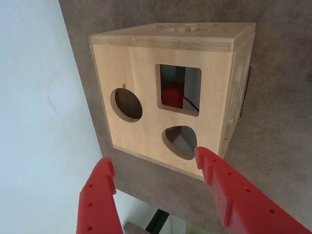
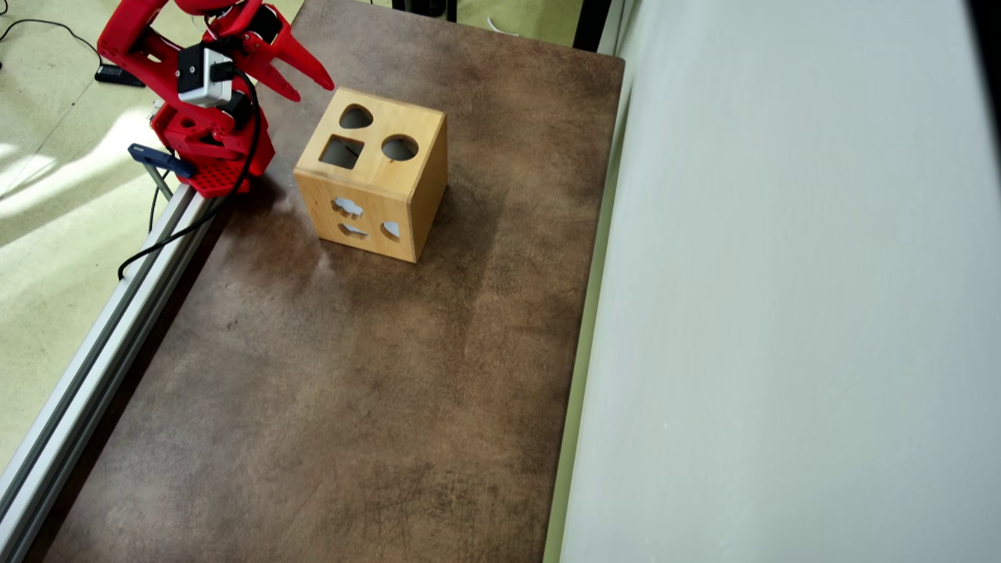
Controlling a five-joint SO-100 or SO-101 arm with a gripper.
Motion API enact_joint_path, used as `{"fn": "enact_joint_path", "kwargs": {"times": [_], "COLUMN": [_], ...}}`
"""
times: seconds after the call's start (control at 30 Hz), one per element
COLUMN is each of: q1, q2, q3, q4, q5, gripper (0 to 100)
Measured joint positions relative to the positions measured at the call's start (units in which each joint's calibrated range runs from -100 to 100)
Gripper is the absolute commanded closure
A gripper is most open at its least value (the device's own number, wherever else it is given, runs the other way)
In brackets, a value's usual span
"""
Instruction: Pick and place the red cube on the square hole
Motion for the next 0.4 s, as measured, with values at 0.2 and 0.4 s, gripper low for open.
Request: {"fn": "enact_joint_path", "kwargs": {"times": [0.2,0.4], "q1": [0.00,0.00], "q2": [0.00,0.00], "q3": [0.00,1.35], "q4": [0.32,0.32], "q5": [0.00,0.00], "gripper": [74,74]}}
